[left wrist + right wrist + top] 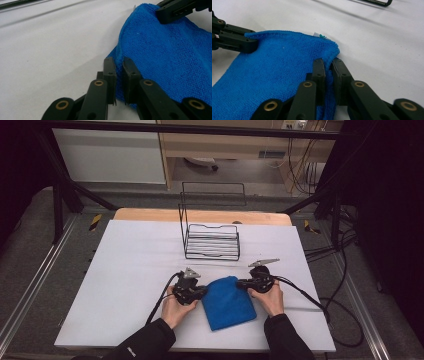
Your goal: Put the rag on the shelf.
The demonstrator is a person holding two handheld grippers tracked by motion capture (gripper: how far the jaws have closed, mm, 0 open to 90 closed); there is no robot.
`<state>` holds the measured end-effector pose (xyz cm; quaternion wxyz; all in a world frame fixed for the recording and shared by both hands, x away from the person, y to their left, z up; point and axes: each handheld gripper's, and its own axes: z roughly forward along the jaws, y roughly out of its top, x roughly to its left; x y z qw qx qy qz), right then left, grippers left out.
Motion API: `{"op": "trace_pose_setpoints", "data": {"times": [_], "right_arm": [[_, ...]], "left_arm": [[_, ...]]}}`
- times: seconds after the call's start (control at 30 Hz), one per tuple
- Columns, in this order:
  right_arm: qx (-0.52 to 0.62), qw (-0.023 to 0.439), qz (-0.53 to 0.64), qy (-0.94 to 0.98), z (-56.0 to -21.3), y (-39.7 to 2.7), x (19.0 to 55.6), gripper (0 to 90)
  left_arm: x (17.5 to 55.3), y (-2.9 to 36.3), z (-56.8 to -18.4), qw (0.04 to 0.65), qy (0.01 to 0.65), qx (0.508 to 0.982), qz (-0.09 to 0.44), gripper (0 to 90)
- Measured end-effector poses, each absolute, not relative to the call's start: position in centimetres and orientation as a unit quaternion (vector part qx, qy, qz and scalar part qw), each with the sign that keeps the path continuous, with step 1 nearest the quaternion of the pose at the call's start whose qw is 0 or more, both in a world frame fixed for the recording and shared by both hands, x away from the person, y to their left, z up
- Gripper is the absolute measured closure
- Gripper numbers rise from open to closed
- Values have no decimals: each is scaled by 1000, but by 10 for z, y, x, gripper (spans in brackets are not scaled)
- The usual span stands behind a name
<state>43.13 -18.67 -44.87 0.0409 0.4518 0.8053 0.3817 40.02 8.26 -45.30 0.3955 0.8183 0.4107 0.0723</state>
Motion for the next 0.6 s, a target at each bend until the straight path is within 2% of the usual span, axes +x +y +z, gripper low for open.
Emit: {"op": "trace_pose_setpoints", "data": {"times": [0.33,0.6], "right_arm": [[448,38,397,800,-440,-191,427,855],[437,55,426,790,-429,-196,412,854]], "left_arm": [[404,90,-452,422,419,802,49,852],[400,93,-441,446,409,794,60,854]]}}
